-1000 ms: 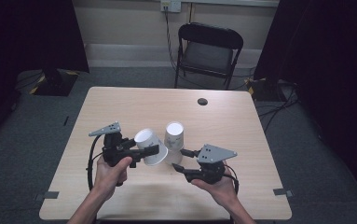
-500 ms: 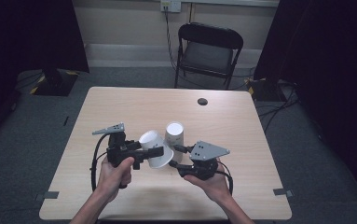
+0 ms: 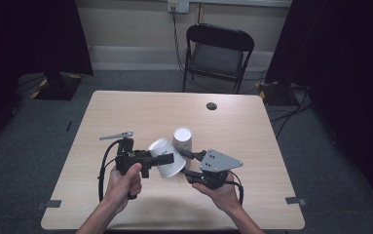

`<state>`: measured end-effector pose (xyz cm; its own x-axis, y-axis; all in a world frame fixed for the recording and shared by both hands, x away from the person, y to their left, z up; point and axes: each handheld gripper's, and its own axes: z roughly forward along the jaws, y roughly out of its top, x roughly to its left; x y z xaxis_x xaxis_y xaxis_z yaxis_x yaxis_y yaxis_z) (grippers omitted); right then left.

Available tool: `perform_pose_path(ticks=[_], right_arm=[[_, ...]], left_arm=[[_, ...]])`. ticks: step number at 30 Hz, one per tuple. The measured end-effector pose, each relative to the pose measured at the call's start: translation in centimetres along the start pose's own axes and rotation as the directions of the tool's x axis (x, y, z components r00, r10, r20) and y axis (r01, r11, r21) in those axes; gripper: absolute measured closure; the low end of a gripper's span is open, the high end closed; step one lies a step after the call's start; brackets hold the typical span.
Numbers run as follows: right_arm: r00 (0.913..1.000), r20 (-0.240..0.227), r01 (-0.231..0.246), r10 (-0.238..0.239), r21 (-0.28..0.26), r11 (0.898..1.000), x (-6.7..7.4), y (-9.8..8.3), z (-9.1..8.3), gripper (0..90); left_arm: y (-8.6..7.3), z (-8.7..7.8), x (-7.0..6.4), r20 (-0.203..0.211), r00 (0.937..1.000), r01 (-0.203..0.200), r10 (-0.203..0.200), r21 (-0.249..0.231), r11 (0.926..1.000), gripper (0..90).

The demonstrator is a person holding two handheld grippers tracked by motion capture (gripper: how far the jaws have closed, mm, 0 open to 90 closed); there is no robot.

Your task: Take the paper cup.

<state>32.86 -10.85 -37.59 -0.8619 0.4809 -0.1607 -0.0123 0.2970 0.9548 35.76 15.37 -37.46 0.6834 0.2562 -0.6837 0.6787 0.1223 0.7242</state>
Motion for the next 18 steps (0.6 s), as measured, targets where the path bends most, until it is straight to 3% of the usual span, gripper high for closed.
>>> perform_pose_path(ticks=[5,10,18], right_arm=[[1.0,0.0,0.006,-0.006,-0.004,1.0,0.11,-0.31,0.1,63.1],[0.9999,0.01,-0.006,0.007,-0.021,1.0,-0.16,-0.46,0.13,64.4],[0.9995,0.028,-0.011,0.013,-0.048,0.999,-0.46,-0.6,-0.14,64.9]], left_arm=[[-0.18,0.13,0.11,-0.008,0.9999,-0.01,0.01,0.005,0.9999,31.3],[-0.35,0.34,0.6,0.015,0.9996,0.024,-0.024,0.013,0.9996,31.4],[-0.73,0.99,0.86,0.019,0.9994,0.03,-0.03,0.045,0.9985,31.4]])
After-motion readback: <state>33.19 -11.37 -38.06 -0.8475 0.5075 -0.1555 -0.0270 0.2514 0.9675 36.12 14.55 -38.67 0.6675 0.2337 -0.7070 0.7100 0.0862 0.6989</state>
